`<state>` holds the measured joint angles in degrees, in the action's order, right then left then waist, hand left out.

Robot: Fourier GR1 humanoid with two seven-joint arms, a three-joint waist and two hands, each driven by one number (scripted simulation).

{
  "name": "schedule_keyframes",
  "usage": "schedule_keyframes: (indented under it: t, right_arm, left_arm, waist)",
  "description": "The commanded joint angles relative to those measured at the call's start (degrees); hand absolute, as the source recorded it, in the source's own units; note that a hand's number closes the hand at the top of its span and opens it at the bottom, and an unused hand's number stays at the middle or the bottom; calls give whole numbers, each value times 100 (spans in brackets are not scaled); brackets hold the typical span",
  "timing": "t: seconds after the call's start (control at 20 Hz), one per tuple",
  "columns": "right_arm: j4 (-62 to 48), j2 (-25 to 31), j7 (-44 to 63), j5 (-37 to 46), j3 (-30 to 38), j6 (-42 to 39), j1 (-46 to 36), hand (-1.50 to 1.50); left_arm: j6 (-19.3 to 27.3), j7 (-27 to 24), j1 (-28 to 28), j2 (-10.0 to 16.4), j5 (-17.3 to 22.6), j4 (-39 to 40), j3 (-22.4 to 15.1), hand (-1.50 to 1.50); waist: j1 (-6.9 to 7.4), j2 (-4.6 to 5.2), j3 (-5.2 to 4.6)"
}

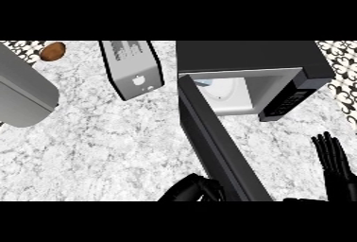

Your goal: Pick up the milk, place it into the microwave and close the microwave

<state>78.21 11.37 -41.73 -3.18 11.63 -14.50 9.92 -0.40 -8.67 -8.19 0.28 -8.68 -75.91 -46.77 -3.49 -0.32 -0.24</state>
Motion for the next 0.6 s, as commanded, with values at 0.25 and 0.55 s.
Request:
schedule_keyframes:
  t: [0.25,0.55]
  right_arm:
    - [1631,349,888,-1049,146,-874,726,-150]
    - [1935,567,1094,-1355,163,-1173,701,-150]
  left_arm:
    - [2003,373,-1187,-24,1384,462,-1354,150]
    - [3014,-86,-1578,-23,2013,653,-1531,150]
  waist:
    - [-194,61,-2]
    - [-383,102,-9]
